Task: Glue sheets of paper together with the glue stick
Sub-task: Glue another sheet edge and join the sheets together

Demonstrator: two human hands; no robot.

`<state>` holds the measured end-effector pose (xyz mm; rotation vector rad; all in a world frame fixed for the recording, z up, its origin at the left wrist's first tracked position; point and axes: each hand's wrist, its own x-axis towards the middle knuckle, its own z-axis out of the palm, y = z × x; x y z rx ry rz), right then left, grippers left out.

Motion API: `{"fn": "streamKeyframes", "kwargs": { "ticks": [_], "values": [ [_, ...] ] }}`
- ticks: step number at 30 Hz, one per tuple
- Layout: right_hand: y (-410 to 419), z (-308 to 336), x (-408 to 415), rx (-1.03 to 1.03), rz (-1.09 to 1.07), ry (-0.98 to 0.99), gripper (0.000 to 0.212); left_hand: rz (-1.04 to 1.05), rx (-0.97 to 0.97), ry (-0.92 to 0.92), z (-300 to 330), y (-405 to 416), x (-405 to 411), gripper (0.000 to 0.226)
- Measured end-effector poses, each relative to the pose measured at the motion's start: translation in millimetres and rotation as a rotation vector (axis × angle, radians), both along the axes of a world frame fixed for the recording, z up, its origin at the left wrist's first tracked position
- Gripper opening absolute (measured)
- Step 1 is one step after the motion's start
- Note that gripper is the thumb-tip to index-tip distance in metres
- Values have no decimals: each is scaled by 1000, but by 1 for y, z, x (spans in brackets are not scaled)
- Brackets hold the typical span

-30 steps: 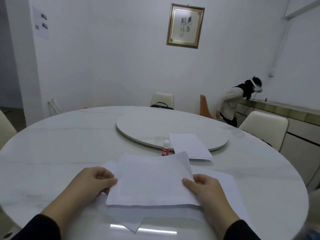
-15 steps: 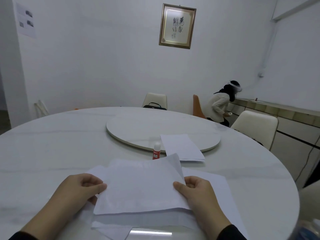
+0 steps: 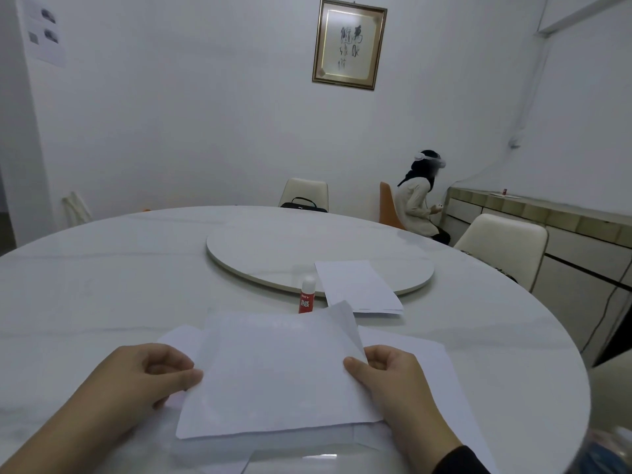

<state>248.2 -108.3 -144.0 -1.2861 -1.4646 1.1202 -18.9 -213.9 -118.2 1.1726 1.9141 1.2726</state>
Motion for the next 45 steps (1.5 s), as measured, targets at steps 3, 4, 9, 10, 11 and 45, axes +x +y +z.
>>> {"fn": "streamKeyframes", "kwargs": {
  "ticks": [3,4,9,10,11,45],
  "values": [
    [-1,-1,1,2,-5,-8,6,-37,-34,35,1,-2,-2,11],
    [-1,-2,1,4,-5,-13,6,-48,-44,43,1,-2,-3,12],
    [-3,-3,0,14,-4,-72,6,-58,-43,95,-2,-3,-3,14],
    [-3,-4,0,21,-7,-88,6,-59,-50,109,-2,-4,-3,14],
    [-3,-3,0,27,-11,-106,5,-61,-57,118,-3,-4,-3,14],
    [-11,4,-5,98,-6,-351,6,-70,-11,485,-23,-4,-3,16]
  ]
}}
